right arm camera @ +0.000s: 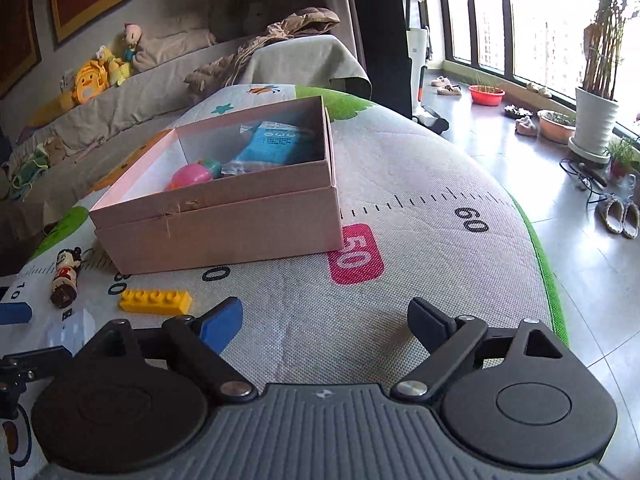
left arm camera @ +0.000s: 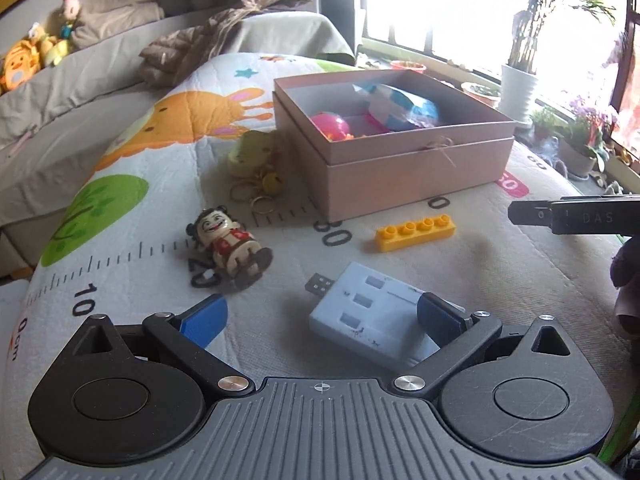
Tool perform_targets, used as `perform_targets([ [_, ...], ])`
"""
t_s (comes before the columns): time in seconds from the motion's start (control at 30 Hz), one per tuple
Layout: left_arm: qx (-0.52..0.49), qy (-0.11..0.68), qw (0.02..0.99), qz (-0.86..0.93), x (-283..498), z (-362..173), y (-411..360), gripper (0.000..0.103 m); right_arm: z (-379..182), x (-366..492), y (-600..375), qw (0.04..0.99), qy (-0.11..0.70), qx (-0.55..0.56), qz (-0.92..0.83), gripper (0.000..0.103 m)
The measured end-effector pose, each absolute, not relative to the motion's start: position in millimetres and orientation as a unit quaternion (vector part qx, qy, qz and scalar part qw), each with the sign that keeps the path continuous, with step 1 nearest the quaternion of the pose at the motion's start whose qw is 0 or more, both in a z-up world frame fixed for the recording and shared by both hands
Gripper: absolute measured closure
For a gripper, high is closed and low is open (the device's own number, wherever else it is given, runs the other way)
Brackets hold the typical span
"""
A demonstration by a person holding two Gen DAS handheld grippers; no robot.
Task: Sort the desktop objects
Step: 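Grasp the white plastic case with the left tool and lift it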
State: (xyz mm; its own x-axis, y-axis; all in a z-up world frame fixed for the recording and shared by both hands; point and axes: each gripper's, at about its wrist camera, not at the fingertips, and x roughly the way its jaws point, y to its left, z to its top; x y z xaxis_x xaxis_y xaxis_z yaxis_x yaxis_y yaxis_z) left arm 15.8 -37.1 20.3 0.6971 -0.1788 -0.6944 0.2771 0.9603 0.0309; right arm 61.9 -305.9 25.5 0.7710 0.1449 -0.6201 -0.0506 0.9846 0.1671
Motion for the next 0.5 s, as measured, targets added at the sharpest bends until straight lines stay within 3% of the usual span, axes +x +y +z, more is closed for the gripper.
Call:
perform_targets([
  [0.27, 0.081, 0.376, 0.913, -0.133, 3, 24, -51, 0.0, 28, 56, -312, 0.943, 0.313, 0.096, 0.054, 0.0],
  [0.5, 0.103, 0.36, 0.906, -0.196, -14, 22, -58, 0.0, 28, 55, -314, 0.943, 0.312, 0.102, 0.055, 0.0],
])
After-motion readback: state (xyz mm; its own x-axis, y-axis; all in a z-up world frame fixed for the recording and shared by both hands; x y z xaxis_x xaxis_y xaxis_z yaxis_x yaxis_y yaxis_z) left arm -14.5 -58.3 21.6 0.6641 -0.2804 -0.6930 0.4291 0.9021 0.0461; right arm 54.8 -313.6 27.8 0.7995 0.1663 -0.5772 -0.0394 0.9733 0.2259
